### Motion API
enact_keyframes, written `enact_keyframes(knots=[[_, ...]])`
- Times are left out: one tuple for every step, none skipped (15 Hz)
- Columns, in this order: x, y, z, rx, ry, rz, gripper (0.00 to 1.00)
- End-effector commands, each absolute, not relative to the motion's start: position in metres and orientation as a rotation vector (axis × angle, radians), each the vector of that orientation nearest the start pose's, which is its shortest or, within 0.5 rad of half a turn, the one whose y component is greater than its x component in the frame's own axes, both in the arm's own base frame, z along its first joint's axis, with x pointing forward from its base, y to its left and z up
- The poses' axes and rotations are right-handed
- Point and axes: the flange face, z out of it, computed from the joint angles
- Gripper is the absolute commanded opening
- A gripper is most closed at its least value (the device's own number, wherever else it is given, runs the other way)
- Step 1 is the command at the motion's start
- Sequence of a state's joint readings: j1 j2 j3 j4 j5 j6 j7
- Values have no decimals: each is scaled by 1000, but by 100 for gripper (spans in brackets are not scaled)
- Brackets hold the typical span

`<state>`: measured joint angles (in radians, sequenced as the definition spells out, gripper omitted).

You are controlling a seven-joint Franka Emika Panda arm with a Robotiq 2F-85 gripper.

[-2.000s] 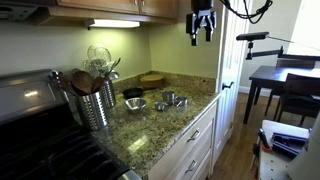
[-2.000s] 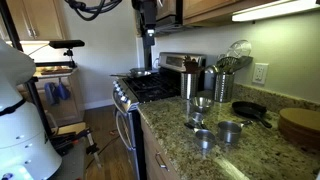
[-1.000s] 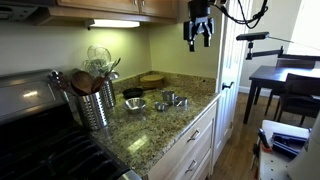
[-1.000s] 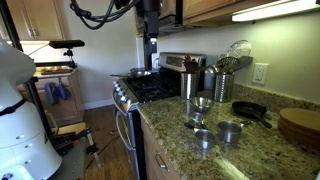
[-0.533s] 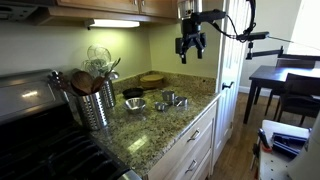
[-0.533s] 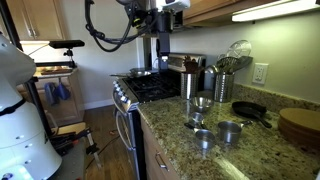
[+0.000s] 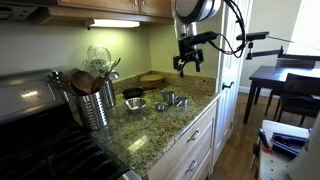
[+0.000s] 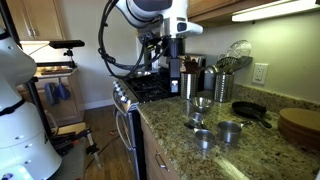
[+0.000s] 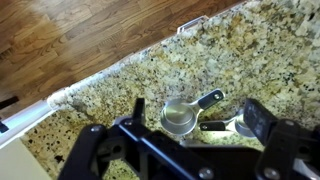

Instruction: Stack the metal measuring cups into each other

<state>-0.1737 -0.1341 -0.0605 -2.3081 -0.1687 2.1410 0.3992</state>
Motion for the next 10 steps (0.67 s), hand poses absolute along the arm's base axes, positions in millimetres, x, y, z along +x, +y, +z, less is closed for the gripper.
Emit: enact_keyframes(knots=[[482, -133, 382, -3135, 986, 7, 100], [484, -136, 377, -3129, 1009, 1, 100], [487, -140, 374, -3116, 1036, -5, 100], [488, -144, 372, -3110, 1062, -3, 100], [488, -146, 373, -3104, 1067, 35, 100], [484, -138, 370, -3116, 1004, 36, 100], [484, -139, 369, -3116, 1007, 40, 100], [485, -139, 368, -3116, 1006, 44, 100], [485, -139, 368, -3117, 1004, 45, 100], [485, -138, 368, -3118, 1000, 45, 100]])
